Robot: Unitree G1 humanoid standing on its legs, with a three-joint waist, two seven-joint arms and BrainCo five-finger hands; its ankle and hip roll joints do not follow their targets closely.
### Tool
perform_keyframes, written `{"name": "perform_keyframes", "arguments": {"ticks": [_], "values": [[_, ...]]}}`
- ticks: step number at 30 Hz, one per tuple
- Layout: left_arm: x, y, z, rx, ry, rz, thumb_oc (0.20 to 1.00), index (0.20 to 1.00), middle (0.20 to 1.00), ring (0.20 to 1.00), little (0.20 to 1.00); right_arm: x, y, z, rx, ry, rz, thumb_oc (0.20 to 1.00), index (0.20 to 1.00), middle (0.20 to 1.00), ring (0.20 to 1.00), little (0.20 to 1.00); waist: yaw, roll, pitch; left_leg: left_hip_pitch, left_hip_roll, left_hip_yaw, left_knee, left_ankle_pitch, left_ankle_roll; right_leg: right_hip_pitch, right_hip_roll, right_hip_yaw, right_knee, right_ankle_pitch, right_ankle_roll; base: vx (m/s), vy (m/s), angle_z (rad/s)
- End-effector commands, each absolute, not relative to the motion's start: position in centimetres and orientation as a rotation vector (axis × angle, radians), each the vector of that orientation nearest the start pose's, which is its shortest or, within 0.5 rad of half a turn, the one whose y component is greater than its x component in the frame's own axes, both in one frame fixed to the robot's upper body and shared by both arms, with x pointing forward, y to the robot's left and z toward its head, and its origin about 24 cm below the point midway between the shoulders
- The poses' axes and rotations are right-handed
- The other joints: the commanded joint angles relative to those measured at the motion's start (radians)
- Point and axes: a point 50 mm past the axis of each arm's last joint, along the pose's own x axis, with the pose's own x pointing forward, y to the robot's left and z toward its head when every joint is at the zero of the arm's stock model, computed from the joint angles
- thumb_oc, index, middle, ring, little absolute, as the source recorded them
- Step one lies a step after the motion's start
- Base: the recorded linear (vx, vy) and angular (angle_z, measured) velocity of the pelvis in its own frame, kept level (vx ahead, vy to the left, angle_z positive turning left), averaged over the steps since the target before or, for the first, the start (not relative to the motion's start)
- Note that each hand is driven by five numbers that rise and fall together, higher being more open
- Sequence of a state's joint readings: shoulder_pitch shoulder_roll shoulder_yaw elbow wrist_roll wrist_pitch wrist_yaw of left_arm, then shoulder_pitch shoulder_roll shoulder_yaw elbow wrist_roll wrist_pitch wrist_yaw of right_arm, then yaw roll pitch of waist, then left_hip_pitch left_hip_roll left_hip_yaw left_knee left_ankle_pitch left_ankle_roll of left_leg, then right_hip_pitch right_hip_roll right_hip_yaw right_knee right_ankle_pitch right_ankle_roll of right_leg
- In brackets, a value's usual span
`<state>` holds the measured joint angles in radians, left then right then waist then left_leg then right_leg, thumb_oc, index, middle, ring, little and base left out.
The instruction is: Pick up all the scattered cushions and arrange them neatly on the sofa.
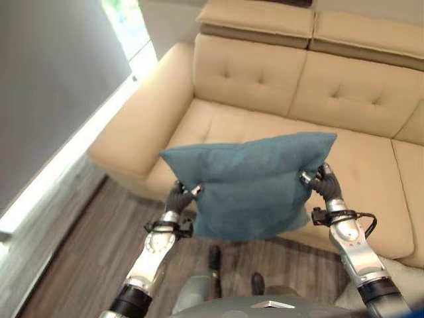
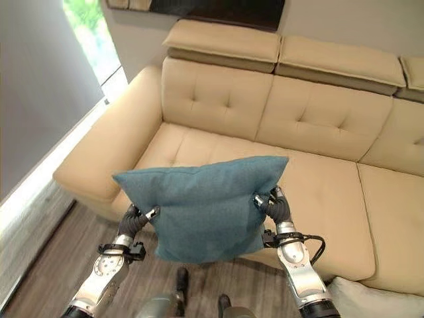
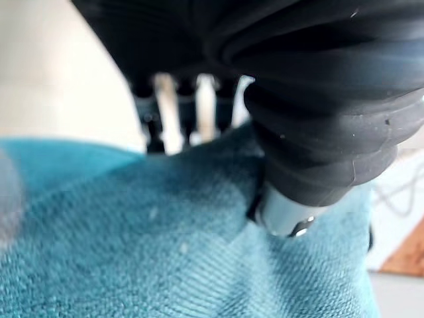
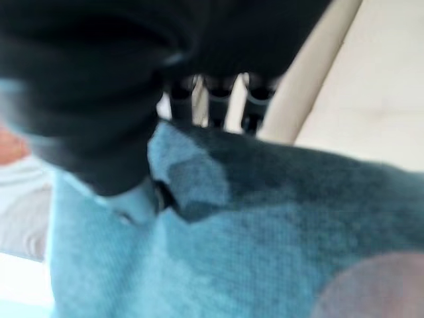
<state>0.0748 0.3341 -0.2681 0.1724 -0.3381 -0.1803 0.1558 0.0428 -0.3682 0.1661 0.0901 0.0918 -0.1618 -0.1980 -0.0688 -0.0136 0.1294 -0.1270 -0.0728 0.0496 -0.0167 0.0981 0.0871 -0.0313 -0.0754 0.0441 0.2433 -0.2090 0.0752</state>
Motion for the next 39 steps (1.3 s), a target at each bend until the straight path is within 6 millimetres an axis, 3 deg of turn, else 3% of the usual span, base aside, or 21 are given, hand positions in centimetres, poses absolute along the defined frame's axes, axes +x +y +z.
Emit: {"name": "perform_keyframes", "arguments": {"ticks": [1, 5, 7, 13, 14, 16, 19, 23, 29, 34, 39], "values": [[24.3, 17.6, 5.4, 0.013, -0.152, -0.059, 0.200, 0.200, 0.200, 0.200, 0.200, 25.7, -17.7, 7.3, -0.242, -0.256, 0.009, 0.200, 0.200, 0.200, 0.200, 0.200, 0.026, -0.037, -0.045, 0.017, 0.017, 0.015, 0.087, -0.154, -0.061, -0.027, -0.001, 0.012, 0.067, 0.167, 0.044, 0.19, 0.193, -0.32], [24.3, 17.9, 5.5, 0.013, -0.164, -0.041, 0.200, 0.200, 0.200, 0.200, 0.200, 26.1, -16.9, 7.5, -0.233, -0.266, 0.050, 0.200, 0.200, 0.200, 0.200, 0.200, 0.020, -0.027, -0.045, 0.088, 0.017, 0.052, 0.044, -0.178, -0.057, -0.116, 0.029, -0.069, -0.024, 0.181, 0.039, 0.20, 0.073, -0.71], [24.5, 17.9, 5.6, -0.003, -0.171, -0.029, 0.200, 0.200, 0.200, 0.200, 0.200, 26.4, -16.8, 7.6, -0.224, -0.270, 0.064, 0.200, 0.200, 0.200, 0.200, 0.200, 0.013, -0.034, -0.036, 0.137, 0.010, 0.072, 0.030, -0.199, -0.066, -0.162, 0.028, -0.209, -0.142, 0.228, 0.049, 0.19, -0.024, -0.31], [24.5, 17.9, 5.6, -0.003, -0.171, -0.029, 0.200, 0.200, 0.200, 0.200, 0.200, 26.4, -16.8, 7.6, -0.224, -0.270, 0.064, 0.200, 0.200, 0.200, 0.200, 0.200, 0.012, -0.033, -0.036, 0.137, 0.010, 0.072, 0.030, -0.199, -0.066, -0.161, 0.028, -0.209, -0.143, 0.228, 0.049, 0.09, -0.058, -0.03], [24.5, 16.5, 5.3, -0.034, -0.162, -0.103, 0.200, 0.200, 0.200, 0.200, 0.200, 25.4, -18.9, 7.3, -0.260, -0.249, 0.008, 0.200, 0.200, 0.200, 0.200, 0.200, -0.018, -0.067, -0.042, 0.090, 0.043, 0.094, 0.346, -0.232, -0.150, -0.045, 0.017, -0.208, -0.222, 0.236, 0.007, 0.51, -0.359, 0.15], [24.6, 16.6, 5.3, -0.038, -0.160, -0.084, 0.200, 0.200, 0.200, 0.200, 0.200, 25.3, -19.1, 7.1, -0.260, -0.235, 0.004, 0.200, 0.200, 0.200, 0.200, 0.200, -0.011, -0.073, -0.034, 0.020, 0.053, 0.081, 0.464, -0.209, -0.154, -0.023, 0.025, -0.196, -0.226, 0.224, -0.016, 0.32, -0.218, 0.71], [24.6, 16.9, 5.4, -0.038, -0.161, -0.057, 0.200, 0.200, 0.200, 0.200, 0.200, 25.5, -19.3, 7.2, -0.278, -0.230, -0.006, 0.200, 0.200, 0.200, 0.200, 0.200, 0.012, -0.085, -0.034, -0.029, 0.057, 0.037, 0.369, -0.248, -0.125, 0.004, 0.023, -0.160, -0.246, 0.216, -0.008, 0.14, 0.014, 0.03], [25.1, 16.9, 6.1, -0.050, -0.198, -0.027, 0.200, 0.200, 0.200, 0.200, 0.200, 26.3, -19.2, 7.5, -0.293, -0.235, -0.013, 0.200, 0.200, 0.200, 0.200, 0.200, 0.036, -0.062, -0.035, -0.017, 0.075, -0.056, 0.171, -0.173, -0.149, 0.032, 0.040, -0.118, -0.282, 0.210, 0.004, 0.10, 0.066, -0.58], [25.4, 17.2, 6.5, -0.015, -0.209, -0.019, 0.200, 0.200, 0.200, 0.200, 0.200, 26.7, -19.0, 7.8, -0.321, -0.242, -0.008, 0.200, 0.200, 0.200, 0.200, 0.200, 0.044, -0.036, -0.071, 0.113, 0.073, -0.030, 0.031, -0.153, -0.136, 0.077, 0.025, -0.095, -0.307, 0.212, 0.014, 0.17, 0.161, -0.54], [27.3, 17.0, 8.3, 0.000, -0.272, -0.001, 0.200, 0.200, 0.200, 0.200, 0.200, 28.3, -18.4, 9.2, -0.338, -0.294, -0.016, 0.200, 0.200, 0.200, 0.200, 0.200, 0.046, -0.034, -0.086, 0.154, 0.059, -0.006, -0.008, -0.156, -0.124, 0.088, 0.008, -0.083, -0.313, 0.215, 0.029, 0.09, 0.086, 0.04], [30.9, 15.5, 11.7, 0.023, -0.373, 0.008, 0.200, 0.200, 0.200, 0.200, 0.200, 31.4, -16.4, 12.7, -0.343, -0.405, -0.023, 0.200, 0.200, 0.200, 0.200, 0.200, 0.043, -0.030, -0.075, 0.153, 0.056, 0.010, -0.041, -0.150, -0.120, 0.062, 0.003, -0.073, -0.320, 0.231, 0.040, 0.03, 0.014, -0.05]]}}
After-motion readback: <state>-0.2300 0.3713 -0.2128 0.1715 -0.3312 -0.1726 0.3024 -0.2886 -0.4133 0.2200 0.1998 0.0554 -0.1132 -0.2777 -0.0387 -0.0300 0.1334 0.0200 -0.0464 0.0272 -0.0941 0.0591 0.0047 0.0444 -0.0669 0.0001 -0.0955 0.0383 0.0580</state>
